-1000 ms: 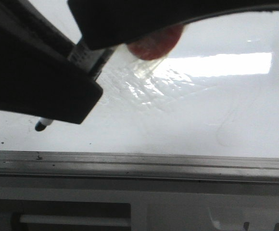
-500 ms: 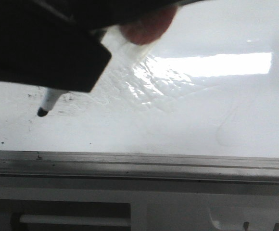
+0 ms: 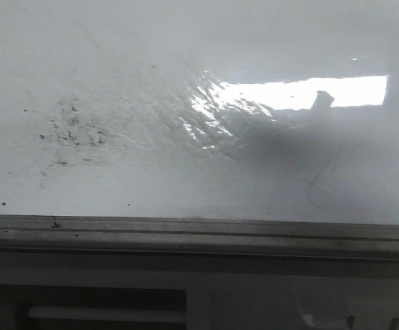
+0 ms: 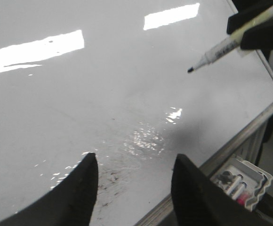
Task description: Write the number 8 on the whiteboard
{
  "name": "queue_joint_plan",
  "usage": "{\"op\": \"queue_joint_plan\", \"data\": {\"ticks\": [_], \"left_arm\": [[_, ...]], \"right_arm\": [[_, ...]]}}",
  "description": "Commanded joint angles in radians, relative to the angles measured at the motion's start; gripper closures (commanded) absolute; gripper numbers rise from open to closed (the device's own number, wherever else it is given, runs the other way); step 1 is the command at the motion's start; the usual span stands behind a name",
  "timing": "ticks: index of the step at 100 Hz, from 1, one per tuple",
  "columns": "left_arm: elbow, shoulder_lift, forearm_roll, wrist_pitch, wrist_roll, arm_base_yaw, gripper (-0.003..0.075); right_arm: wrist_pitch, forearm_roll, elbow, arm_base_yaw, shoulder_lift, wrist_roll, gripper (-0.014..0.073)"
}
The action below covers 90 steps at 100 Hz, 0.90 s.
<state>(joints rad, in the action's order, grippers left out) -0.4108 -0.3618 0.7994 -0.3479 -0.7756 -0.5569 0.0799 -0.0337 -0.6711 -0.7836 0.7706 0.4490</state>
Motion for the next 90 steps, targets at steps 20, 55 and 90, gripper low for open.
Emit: {"op": "queue_joint_plan", "data": {"ticks": [20, 55, 90], "left_arm": [[0.026, 0.071, 0.082, 0.042, 0.014, 0.073, 0.0610], [0.026, 0.071, 0.082, 0.042, 0.014, 0.073, 0.0740], [0.026, 0.071, 0.082, 0.042, 0.014, 0.073, 0.0741]], "right_arm": [[-0.117, 0.019, -0.026, 0.125, 0.032, 0.006, 0.0634], [-0.218, 0.015, 0.148, 0.125, -0.015, 0.006, 0.0634], [-0.323, 0.007, 0.172, 0.207, 0.066, 0.006, 0.0634]]}}
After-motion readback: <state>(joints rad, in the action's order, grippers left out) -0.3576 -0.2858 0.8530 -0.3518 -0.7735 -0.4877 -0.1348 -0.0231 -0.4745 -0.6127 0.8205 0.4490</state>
